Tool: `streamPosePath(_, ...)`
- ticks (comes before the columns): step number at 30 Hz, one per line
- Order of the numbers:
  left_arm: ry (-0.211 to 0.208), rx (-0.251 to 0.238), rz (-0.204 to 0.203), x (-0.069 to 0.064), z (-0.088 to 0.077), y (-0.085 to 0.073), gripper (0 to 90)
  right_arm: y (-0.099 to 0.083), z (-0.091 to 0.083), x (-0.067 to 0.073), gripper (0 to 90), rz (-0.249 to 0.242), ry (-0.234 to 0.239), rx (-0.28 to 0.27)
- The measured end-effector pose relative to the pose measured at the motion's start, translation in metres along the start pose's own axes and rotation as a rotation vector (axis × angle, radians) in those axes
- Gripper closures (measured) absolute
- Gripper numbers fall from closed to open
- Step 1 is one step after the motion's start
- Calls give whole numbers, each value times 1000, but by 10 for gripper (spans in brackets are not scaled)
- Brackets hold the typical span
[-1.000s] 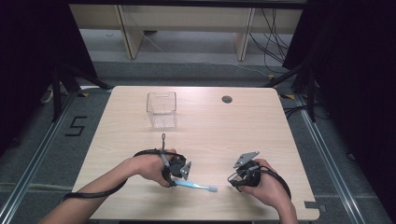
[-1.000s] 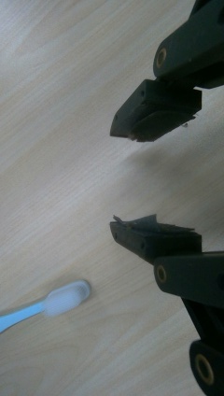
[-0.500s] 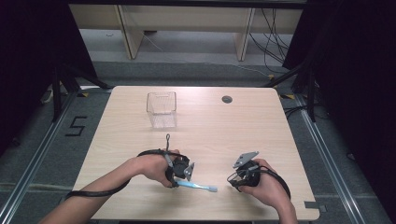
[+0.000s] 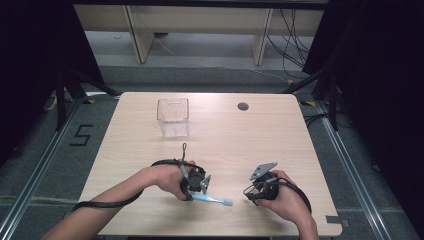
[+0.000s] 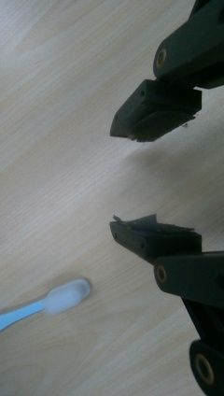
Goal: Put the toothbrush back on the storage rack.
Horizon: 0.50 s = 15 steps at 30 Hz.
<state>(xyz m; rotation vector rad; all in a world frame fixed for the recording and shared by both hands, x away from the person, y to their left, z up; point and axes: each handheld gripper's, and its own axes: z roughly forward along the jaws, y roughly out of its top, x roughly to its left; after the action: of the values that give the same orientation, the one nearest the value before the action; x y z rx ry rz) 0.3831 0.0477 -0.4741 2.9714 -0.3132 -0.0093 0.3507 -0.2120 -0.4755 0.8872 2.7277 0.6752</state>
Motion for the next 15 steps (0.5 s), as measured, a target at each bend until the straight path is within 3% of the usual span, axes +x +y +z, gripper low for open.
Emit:
streamPosePath(1, 0, 20, 19, 2, -1, 0, 651, 0, 0, 0, 484, 2, -1, 1)
streamPosePath(4, -21, 2, -2, 2, 0, 1, 657, 0, 0, 0, 484, 0, -4, -1)
streamPosePath(7, -33, 12, -4, 3, 2, 1, 658, 0, 0, 0, 484, -2, -2, -1)
streamPosePath(10, -39, 41, 21, 6, 2, 1, 663, 0, -1, 0, 484, 7, -2, 2)
streamPosePath(15, -52, 42, 7, 6, 3, 3, 668, 0, -1, 0, 484, 11, -2, 3)
